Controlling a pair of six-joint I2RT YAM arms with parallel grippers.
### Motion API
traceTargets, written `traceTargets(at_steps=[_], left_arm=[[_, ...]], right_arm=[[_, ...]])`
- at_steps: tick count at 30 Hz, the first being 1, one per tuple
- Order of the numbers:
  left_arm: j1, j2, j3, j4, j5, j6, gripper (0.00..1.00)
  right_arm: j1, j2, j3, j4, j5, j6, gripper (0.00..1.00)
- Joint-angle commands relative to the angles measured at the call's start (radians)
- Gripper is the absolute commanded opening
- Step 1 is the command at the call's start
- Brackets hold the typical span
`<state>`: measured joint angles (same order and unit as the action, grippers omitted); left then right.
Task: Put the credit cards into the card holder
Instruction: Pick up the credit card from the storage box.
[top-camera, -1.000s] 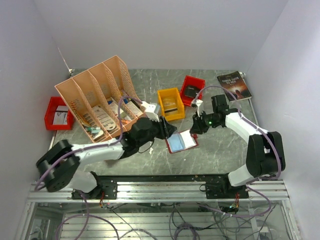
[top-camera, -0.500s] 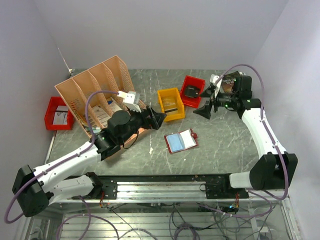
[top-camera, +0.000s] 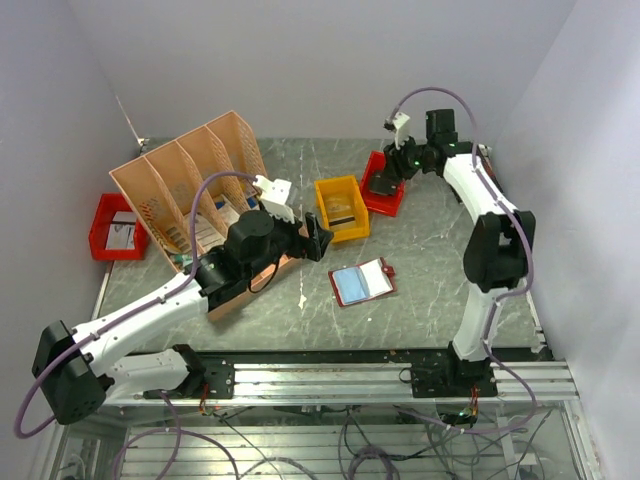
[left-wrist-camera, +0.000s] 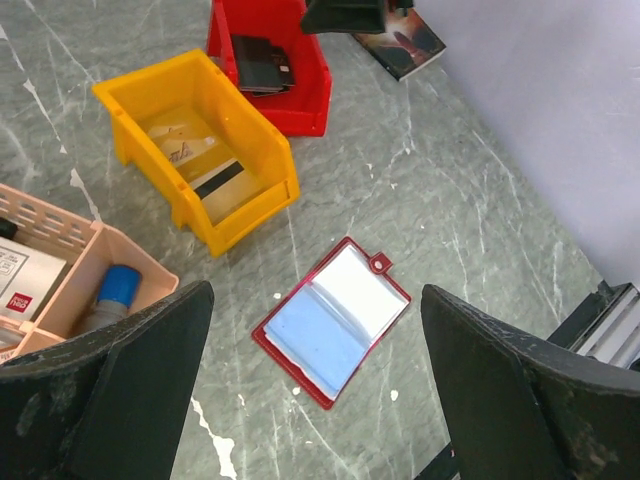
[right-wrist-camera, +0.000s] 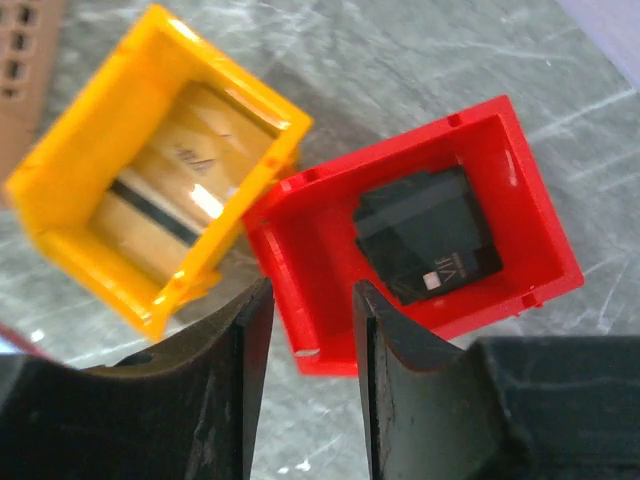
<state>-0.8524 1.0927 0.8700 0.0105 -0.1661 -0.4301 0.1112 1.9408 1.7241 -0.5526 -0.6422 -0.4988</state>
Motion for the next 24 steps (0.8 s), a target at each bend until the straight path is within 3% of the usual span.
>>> traceTargets(at_steps=[1,4,7,12,24], left_arm=[[0.008,-0.002,-0.041,0.058,-0.031,0.017,0.96],[0.010,0.015,-0.073,0.100,-0.040,0.009,0.96],[0.010,0.029,-0.078,0.106,-0.034,0.015,0.96],[0.011,0.008,-0.090,0.092,-0.032,0.031,0.96],[0.012,-0.066,-0.170,0.094,-0.051,-0.004,0.95]], right_arm=[[0.032,0.126,0.138,-0.070,0.206,0.011,0.40],[0.061,0.183,0.161,-0.051,0.293,-0.052,0.47],[0.083,0.216,0.163,-0.023,0.354,-0.141,0.62],[0.083,0.266,0.189,-0.034,0.351,-0.291,0.78],[0.081,0.347,0.217,-0.038,0.362,-0.405,0.83]])
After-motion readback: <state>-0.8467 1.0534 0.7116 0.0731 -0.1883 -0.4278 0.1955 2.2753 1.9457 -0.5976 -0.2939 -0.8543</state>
